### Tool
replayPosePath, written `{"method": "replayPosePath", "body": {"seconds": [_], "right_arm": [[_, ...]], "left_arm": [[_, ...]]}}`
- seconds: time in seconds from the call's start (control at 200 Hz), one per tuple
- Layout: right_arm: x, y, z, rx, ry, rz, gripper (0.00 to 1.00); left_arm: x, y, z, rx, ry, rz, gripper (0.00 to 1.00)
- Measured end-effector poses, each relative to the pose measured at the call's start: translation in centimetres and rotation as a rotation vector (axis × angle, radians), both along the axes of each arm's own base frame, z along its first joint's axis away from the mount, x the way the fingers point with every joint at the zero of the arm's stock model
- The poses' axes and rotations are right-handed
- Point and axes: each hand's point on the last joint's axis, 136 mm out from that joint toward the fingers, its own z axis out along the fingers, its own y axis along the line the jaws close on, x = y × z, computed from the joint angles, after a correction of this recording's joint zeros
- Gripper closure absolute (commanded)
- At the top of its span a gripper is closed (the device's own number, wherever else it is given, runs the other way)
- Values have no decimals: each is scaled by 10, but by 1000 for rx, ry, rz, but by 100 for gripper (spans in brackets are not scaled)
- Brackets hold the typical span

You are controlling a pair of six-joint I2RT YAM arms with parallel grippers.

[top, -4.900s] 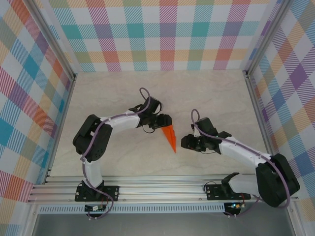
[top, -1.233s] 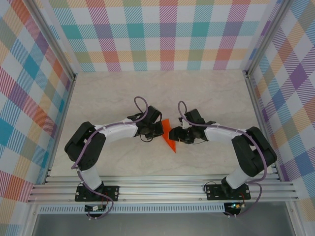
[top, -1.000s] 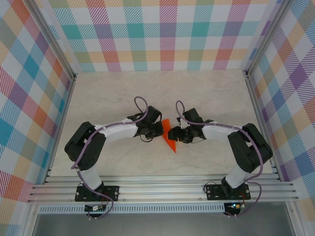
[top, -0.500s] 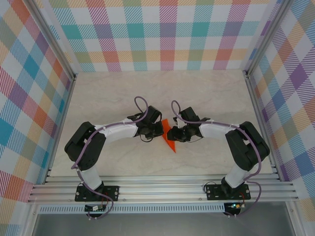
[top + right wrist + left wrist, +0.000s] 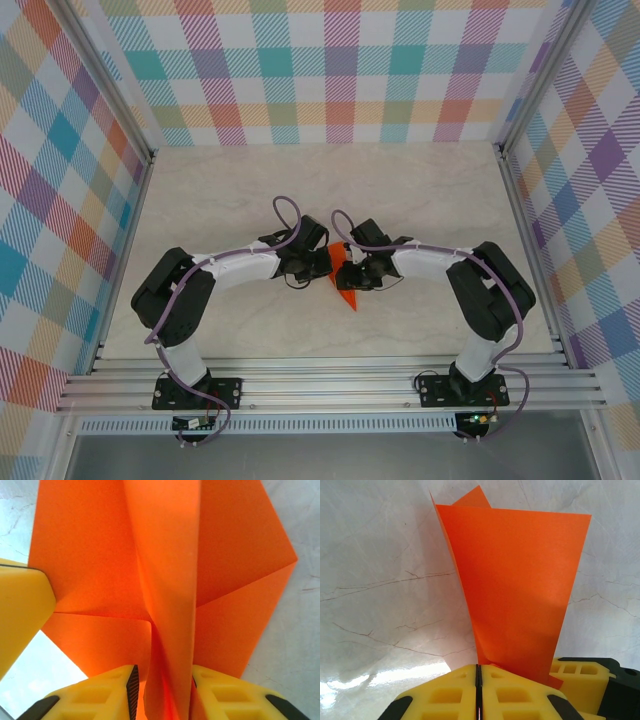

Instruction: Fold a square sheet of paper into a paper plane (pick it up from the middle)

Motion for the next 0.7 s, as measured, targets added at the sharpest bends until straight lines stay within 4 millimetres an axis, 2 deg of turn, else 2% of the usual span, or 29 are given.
{"method": "replayPosePath", "body": {"seconds": [0.215,0.365,0.51,0.7], "right_arm": [[1,0,-4,-58,-11,15,84],[1,-1,-2,-108,-23,16,93],[4,-6,4,-191,-52,0,95],[19,-29,20,-350,-105,-93,90]], "left_arm": [[0,0,0,2,-2,2,88],[-1,6,3,11,-18,13,80],[-6,19,18,10,-62,41,70],[-8,49,50,28,-170,129,64]]}}
